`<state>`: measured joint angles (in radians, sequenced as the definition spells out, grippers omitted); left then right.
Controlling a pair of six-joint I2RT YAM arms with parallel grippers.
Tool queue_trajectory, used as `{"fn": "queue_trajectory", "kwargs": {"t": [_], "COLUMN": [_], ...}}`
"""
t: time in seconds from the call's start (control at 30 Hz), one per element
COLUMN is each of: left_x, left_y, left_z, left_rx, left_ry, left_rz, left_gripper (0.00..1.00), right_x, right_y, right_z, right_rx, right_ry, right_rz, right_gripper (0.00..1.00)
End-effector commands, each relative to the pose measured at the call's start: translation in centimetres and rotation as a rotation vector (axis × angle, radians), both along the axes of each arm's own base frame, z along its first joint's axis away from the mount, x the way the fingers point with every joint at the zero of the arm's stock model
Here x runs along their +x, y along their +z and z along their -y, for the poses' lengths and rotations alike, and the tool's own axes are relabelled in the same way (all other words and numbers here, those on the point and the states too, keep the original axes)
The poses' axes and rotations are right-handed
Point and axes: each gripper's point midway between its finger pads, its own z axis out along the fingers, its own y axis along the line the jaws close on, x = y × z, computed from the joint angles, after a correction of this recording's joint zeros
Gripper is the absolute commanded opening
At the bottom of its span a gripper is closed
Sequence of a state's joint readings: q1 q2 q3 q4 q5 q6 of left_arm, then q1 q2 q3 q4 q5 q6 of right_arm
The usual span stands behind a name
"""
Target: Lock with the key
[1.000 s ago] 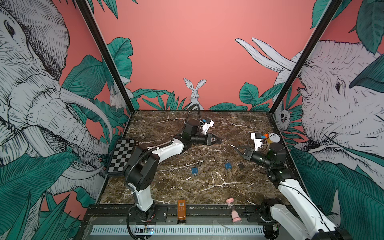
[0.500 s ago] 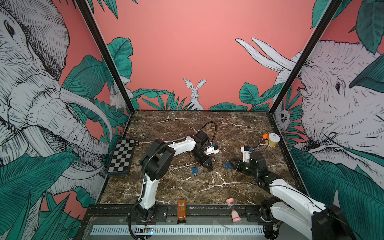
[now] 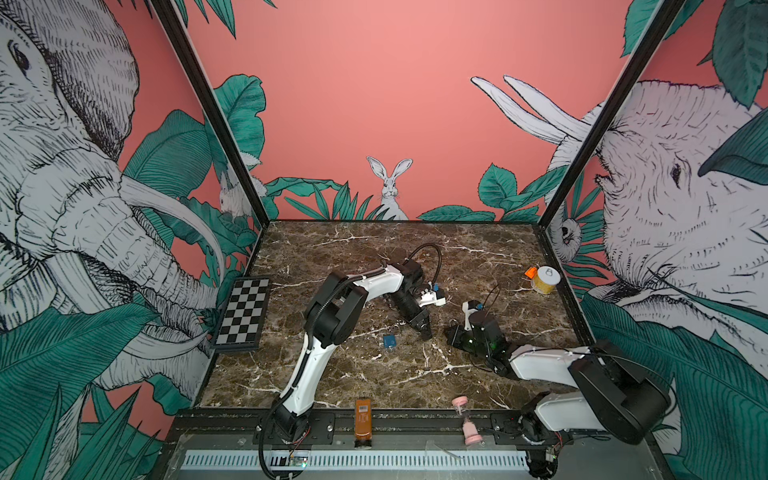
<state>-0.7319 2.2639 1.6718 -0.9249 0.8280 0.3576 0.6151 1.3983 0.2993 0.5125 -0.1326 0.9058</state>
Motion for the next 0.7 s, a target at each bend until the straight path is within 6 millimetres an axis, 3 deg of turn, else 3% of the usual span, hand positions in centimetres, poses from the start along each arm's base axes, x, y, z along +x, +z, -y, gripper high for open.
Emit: {"fn": "queue_trajectory", "kwargs": {"t": [0.0, 0.3, 0.57, 0.67], "left_x": [-0.8, -0.6, 0.3, 0.6], "left_y": [1.4, -0.6, -1.3, -1.3], "left_z": [-0.3, -1.0, -1.1, -1.1], "left_rx": [-0.005, 0.078, 0.109, 0.108], "left_ry": [-0.042, -0.046, -0.028, -0.028], "left_rz": [-0.016, -0.024, 0.016, 0.032], "left_gripper": [0.00, 0.01, 0.18, 0.36], "right_x": [1.7, 1.9, 2.0, 1.9], "right_y": [1.4, 0.5, -0.1, -0.3], "right_z": [-1.1, -2.2, -2.7, -2.8], "right_rx": [0.039, 0.010, -0.006, -0.026], "right_ry": [-0.041, -0.051, -0.069, -0.069], "right_rz": [0.076, 0.059, 0.040, 0.033], "right_gripper": [0.00, 0.00, 0.00, 0.05]}}
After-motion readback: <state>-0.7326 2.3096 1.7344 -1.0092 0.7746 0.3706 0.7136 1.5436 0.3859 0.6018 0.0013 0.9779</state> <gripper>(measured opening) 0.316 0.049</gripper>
